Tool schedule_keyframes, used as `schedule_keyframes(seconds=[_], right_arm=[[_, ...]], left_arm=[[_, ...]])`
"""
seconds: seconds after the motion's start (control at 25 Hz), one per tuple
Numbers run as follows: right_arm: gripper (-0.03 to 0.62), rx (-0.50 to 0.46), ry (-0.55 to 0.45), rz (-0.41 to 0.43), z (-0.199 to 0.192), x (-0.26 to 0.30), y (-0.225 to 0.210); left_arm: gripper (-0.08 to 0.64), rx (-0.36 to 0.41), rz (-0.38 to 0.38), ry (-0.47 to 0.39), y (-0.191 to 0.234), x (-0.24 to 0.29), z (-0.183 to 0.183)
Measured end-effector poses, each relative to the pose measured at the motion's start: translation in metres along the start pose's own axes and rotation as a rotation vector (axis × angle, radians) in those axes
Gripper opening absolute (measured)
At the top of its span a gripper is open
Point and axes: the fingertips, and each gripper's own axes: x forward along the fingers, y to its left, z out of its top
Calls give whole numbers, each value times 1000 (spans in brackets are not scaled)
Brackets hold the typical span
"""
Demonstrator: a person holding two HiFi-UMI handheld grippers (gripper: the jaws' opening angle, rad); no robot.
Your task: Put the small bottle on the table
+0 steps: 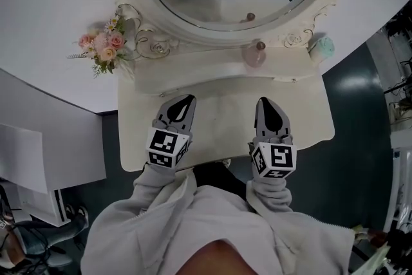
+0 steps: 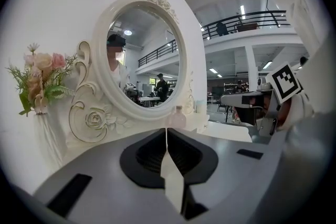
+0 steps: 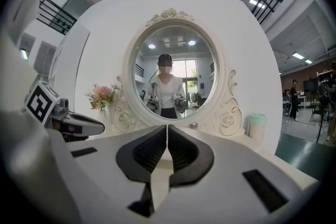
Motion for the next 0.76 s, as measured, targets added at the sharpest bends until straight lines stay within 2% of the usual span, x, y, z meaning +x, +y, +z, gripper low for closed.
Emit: schedule_keyframes(seconds=[0.16, 0.36, 0.76], right_arm=[[36, -9, 5, -5, 1, -2, 1], [37, -24, 9, -18, 3, -4, -2], [37, -27, 18, -31, 0, -7, -8]], left_arm=[[21, -8, -32, 24, -3, 2, -1], [21, 28, -75, 52, -12, 8, -2], [21, -6, -102, 57, -17, 16, -1]])
